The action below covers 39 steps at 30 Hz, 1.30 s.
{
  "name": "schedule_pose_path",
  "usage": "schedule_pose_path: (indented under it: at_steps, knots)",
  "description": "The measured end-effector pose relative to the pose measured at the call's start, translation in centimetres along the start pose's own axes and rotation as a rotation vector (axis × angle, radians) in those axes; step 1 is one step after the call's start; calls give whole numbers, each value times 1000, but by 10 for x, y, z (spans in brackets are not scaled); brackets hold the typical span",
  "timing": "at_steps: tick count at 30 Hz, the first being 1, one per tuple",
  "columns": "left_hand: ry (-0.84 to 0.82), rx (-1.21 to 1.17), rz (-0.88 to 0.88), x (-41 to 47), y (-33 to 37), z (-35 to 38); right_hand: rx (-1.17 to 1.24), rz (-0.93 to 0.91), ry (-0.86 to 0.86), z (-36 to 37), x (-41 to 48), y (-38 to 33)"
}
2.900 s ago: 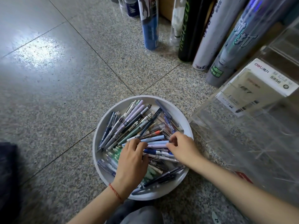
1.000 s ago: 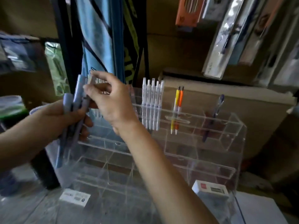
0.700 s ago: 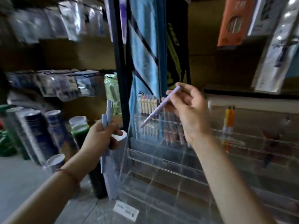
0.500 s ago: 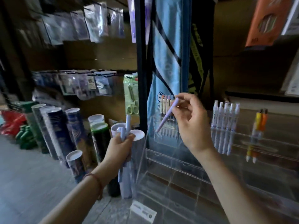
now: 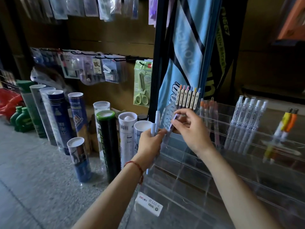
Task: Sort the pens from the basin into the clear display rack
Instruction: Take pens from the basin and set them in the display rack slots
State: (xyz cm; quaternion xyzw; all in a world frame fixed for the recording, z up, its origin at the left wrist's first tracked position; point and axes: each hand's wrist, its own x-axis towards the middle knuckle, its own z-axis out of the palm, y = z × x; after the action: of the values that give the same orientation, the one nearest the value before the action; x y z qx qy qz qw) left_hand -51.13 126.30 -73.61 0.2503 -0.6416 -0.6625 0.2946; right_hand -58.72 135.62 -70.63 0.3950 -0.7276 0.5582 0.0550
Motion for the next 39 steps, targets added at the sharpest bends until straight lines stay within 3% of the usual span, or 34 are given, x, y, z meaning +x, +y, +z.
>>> schedule_pose_path:
  at_steps: [8, 13, 15, 19, 22, 25, 28, 36, 39]
  knots:
    - [-18, -26, 19, 1, -5, -3, -333, 23, -188, 11, -3, -2]
    - [-61, -42, 14, -2, 0, -3, -687, 43, -346, 11, -7, -5]
    - [-80, -63, -6, 0, 3, -7, -696, 47, -377, 12, -7, -6]
    - [-206, -146, -27, 3, 20, -26, -138, 117, -182, 5, -2, -18]
    - [-402, -69, -21, 0, 31, -38, 63, 72, -95, 1, 1, -32]
    - [-609, -30, -52, -7, 36, -40, 238, 57, -106, 0, -1, -44]
    - [-760, -95, -118, -9, 38, -39, 480, 158, -198, -4, -3, -48]
    - [-929, -452, -248, -4, 30, -33, 745, 303, -372, -15, -5, -40]
    - [-924, -436, -239, -5, 34, -31, 787, 292, -333, -20, -5, -38]
